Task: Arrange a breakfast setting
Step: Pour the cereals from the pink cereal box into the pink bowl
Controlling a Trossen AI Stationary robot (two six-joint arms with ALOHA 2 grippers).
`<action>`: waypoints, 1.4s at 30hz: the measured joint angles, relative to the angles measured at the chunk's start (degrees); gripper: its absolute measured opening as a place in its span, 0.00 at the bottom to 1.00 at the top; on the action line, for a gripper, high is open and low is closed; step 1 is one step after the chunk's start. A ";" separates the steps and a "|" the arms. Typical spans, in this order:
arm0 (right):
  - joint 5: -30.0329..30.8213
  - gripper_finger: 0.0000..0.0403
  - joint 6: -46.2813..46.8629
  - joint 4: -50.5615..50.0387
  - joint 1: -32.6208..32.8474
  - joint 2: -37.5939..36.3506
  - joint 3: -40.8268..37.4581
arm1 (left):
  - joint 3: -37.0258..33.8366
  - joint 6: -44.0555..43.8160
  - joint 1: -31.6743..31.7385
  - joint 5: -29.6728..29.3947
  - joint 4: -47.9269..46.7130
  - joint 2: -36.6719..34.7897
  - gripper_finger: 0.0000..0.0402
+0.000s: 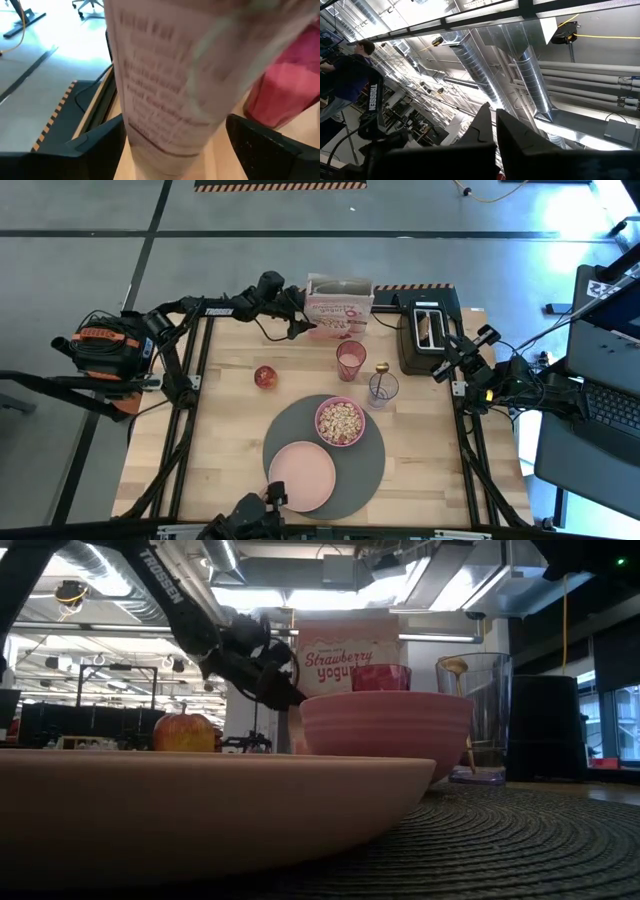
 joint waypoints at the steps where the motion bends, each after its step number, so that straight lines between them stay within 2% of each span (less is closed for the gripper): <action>1: 0.00 0.00 0.00 0.00 0.02 0.01 0.00 | 0.00 0.16 0.03 -0.02 -0.68 -0.60 0.82; 11: 0.00 0.00 0.00 -0.07 0.02 0.02 0.00 | -0.02 1.72 2.78 -1.53 -8.39 -9.45 0.81; 15: 0.00 0.00 0.02 -0.15 0.00 0.01 0.00 | -0.02 3.49 3.65 -1.83 -15.00 -13.76 0.81; 18: -0.04 0.00 0.11 -0.63 0.02 0.02 0.00 | -0.02 5.01 3.40 -4.24 -20.86 -16.10 0.81; 24: -0.04 0.00 3.76 -1.12 0.01 0.02 0.05 | -0.07 6.82 2.09 -7.92 -32.70 -16.72 0.81; 28: -0.04 0.00 4.89 -6.62 0.00 0.92 2.34 | -0.07 6.77 0.77 -10.23 -34.24 -16.70 0.81; 31: -0.04 0.00 6.13 -10.53 0.02 4.42 4.91 | -0.07 6.24 0.15 -13.08 -31.69 -16.70 0.81; 35: 1.07 0.00 6.54 -12.48 0.02 13.32 8.27 | -0.07 5.68 -0.49 -16.40 -28.13 -16.68 0.76; 38: 5.54 0.00 6.70 -12.47 0.01 22.08 11.30 | -0.07 5.72 -0.80 -16.62 -25.84 -16.66 0.67; 42: 10.25 0.00 6.88 -15.88 -0.78 34.54 17.90 | -0.07 6.11 -0.58 -16.41 -25.17 -15.59 0.50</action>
